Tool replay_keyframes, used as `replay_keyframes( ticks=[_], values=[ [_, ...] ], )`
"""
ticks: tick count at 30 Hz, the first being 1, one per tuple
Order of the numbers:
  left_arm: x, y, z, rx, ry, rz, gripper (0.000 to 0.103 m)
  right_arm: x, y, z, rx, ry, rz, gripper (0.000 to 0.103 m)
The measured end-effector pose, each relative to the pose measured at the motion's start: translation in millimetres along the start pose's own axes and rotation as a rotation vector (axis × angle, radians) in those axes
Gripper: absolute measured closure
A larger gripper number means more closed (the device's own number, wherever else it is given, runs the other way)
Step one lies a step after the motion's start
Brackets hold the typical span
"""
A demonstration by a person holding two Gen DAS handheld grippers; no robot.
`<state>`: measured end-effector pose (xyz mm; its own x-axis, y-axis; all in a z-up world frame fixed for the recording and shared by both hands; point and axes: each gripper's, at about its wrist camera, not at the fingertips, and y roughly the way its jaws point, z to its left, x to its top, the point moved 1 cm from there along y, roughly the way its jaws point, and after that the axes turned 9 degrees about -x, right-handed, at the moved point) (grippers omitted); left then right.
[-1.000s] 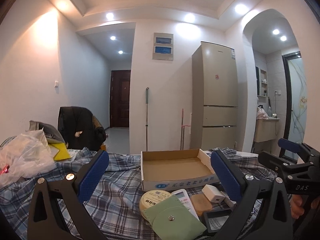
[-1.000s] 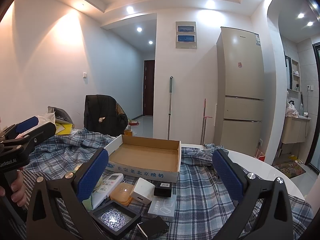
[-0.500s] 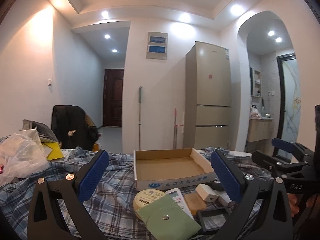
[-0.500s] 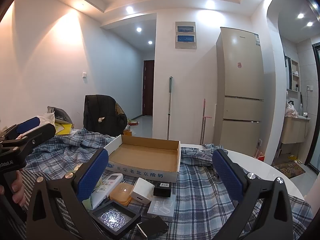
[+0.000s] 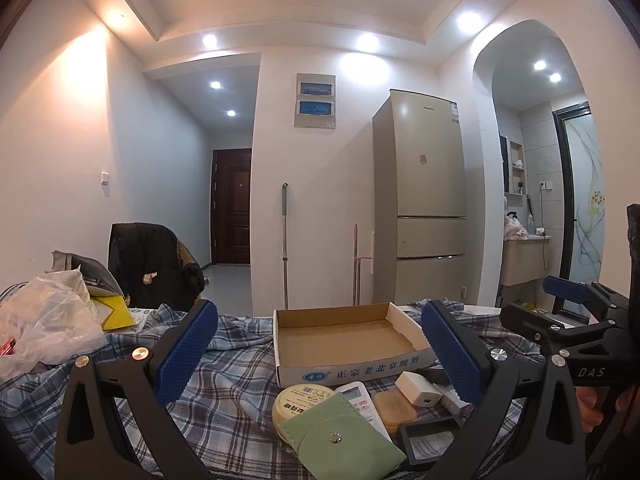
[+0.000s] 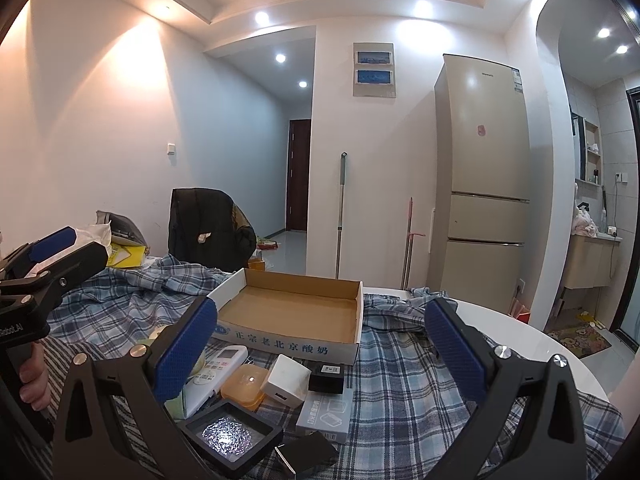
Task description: Organize rigid objects
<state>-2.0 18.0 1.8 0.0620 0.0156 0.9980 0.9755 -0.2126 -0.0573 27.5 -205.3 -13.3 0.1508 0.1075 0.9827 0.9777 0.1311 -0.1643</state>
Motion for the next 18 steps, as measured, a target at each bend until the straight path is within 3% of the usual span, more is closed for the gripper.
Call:
replay_keyframes(
  ticks=[18],
  values=[
    [-1.2,5.7,-3.3,0.017,0.014,0.024,0.000,-1.9,2.2,2.6,0.007,-0.005,0.006,0.000]
  ],
)
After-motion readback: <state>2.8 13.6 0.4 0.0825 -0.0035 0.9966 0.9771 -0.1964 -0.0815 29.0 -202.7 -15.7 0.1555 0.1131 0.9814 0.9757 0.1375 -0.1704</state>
